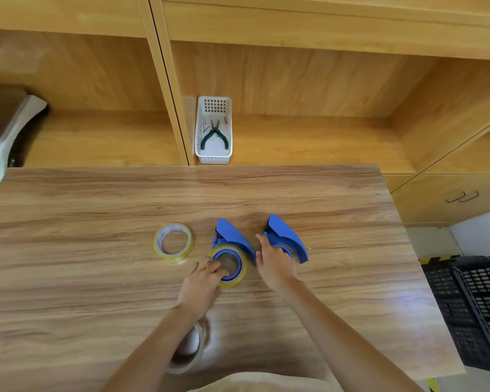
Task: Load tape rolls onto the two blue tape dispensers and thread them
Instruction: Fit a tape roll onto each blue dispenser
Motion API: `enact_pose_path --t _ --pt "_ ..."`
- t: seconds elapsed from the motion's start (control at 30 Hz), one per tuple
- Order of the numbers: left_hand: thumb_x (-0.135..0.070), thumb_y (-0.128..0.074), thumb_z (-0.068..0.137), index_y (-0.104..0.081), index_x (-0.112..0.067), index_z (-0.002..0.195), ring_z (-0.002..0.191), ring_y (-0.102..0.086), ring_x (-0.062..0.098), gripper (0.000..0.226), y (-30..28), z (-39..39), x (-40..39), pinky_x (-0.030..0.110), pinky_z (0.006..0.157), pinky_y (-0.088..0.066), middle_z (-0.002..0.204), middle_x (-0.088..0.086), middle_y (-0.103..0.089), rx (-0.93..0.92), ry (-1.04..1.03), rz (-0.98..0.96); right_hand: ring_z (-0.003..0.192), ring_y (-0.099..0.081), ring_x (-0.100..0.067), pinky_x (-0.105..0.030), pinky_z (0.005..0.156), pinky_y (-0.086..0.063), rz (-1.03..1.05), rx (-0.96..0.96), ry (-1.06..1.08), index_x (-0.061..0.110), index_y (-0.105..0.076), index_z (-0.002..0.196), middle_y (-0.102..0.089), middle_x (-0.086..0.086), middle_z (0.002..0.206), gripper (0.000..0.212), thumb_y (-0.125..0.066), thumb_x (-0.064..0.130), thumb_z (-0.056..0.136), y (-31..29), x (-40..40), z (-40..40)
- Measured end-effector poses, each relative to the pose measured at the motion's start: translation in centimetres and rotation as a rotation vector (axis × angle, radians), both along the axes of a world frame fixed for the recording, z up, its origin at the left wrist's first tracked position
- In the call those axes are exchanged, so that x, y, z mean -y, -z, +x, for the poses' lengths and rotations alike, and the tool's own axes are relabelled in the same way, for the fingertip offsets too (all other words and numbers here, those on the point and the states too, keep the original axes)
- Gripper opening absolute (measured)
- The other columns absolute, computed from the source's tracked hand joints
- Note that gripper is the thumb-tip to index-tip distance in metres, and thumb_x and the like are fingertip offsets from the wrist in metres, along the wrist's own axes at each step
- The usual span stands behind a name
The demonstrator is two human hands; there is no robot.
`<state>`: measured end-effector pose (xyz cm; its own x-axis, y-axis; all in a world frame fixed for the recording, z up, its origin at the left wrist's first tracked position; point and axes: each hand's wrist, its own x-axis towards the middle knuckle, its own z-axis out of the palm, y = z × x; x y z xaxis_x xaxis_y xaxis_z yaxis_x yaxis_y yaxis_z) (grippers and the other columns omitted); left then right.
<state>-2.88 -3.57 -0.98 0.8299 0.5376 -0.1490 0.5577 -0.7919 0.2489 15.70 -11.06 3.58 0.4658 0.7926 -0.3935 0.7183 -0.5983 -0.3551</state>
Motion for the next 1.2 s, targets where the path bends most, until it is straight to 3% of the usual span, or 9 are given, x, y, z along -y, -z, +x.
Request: enact_pose_path --t 0.1,0.2,0.33,0.63,0.8,0.87,1.0,1.13,1.2 --pt "-0.024 -0.091 0.032 -0.072 -0.03 0.077 0.091 -0.061 0.016 0.049 -0.2 0.2 -0.4 0.03 0.073 -0.046 0.081 -0.012 -0.068 -0.012 0.036 0.003 0.097 -0.064 -0.034 -0.038 0.07 -0.049 -0.117 0.015 -0.019 0.014 -0.054 0.126 -0.066 -0.014 0.11 0.029 -0.04 0.019 0.101 -0.4 -0.2 -0.1" --pt "-0.024 -0.09 0.031 -0.071 -0.03 0.073 0.089 -0.061 0.016 0.047 -0.2 0.3 -0.6 0.03 0.074 -0.031 0.078 -0.013 -0.068 -0.031 0.063 0.031 0.096 -0.065 -0.033 -0.036 0.066 -0.046 -0.138 0.034 -0.038 0.012 -0.059 0.115 -0.067 -0.012 0.107 0.023 -0.043 0.014 0.098 -0.3 -0.1 -0.5" --pt "-0.02 -0.088 0.034 -0.072 -0.029 0.075 0.093 -0.045 0.015 0.045 0.1 -0.1 -1.0 0.031 0.075 -0.031 0.08 -0.013 -0.067 -0.005 0.081 0.065 0.096 -0.064 -0.033 -0.039 0.073 -0.051 -0.12 0.025 -0.067 0.016 -0.062 0.113 -0.068 -0.009 0.105 0.024 -0.043 0.016 0.098 -0.3 0.2 -1.1" --pt "-0.021 -0.088 0.036 -0.071 -0.025 0.077 0.093 -0.044 0.018 0.044 0.6 -0.6 -1.2 0.032 0.076 -0.031 0.082 -0.008 -0.066 -0.017 0.114 0.069 0.093 -0.065 -0.034 -0.039 0.073 -0.05 -0.083 0.021 -0.099 0.02 -0.063 0.109 -0.068 -0.009 0.102 0.024 -0.041 0.02 0.099 0.1 0.2 -1.7" --pt "-0.041 -0.088 0.05 -0.071 -0.025 0.1 0.111 -0.047 0.019 0.055 0.1 -1.6 -2.1 0.035 0.084 -0.032 0.105 -0.003 -0.069 0.008 0.146 0.08 0.083 -0.06 -0.023 -0.034 0.06 -0.04 0.102 0.036 -0.001 0.015 -0.052 0.101 -0.06 0.0 0.1 0.012 -0.042 0.011 0.097 -0.2 -1.2 -1.0" --pt "-0.051 -0.074 0.068 -0.067 -0.024 0.112 0.114 -0.05 0.018 0.052 -0.4 -2.6 -3.2 0.035 0.091 -0.033 0.114 -0.002 -0.067 0.091 0.117 0.11 0.085 -0.055 -0.02 -0.034 0.059 -0.04 0.193 0.007 -0.035 0.018 -0.048 0.104 -0.056 0.002 0.101 0.014 -0.044 0.008 0.095 -0.1 -2.5 -1.1" --pt "-0.046 -0.04 0.094 -0.062 -0.019 0.119 0.108 -0.058 0.021 0.043 -1.0 -5.3 -6.2 0.036 0.095 -0.037 0.114 0.0 -0.065 0.163 -0.132 0.124 0.112 -0.051 -0.023 -0.039 0.088 -0.047 0.227 -0.085 -0.245 0.024 -0.047 0.131 -0.058 -0.001 0.12 0.044 -0.051 0.006 0.091 0.1 -6.0 -3.1" --pt "-0.029 -0.075 0.07 -0.06 -0.016 0.112 0.106 -0.061 0.026 0.046 -0.5 -7.8 -8.9 0.037 0.092 -0.036 0.109 0.004 -0.067 0.03 -0.195 0.101 0.121 -0.045 -0.028 -0.05 0.109 -0.023 0.18 0.009 -0.494 0.026 -0.043 0.141 -0.065 -0.005 0.119 0.06 -0.049 0.001 0.087 0.7 -8.8 -6.5" --pt "-0.014 -0.073 0.061 -0.06 -0.021 0.106 0.102 -0.065 0.028 0.047 -0.4 -8.4 -9.8 0.035 0.09 -0.035 0.103 0.004 -0.068 -0.016 -0.154 0.069 0.123 -0.043 -0.03 -0.057 0.116 -0.009 0.12 0.012 -0.54 0.024 -0.047 0.138 -0.067 -0.01 0.113 0.054 -0.051 0.004 0.088 1.3 -9.5 -7.6"
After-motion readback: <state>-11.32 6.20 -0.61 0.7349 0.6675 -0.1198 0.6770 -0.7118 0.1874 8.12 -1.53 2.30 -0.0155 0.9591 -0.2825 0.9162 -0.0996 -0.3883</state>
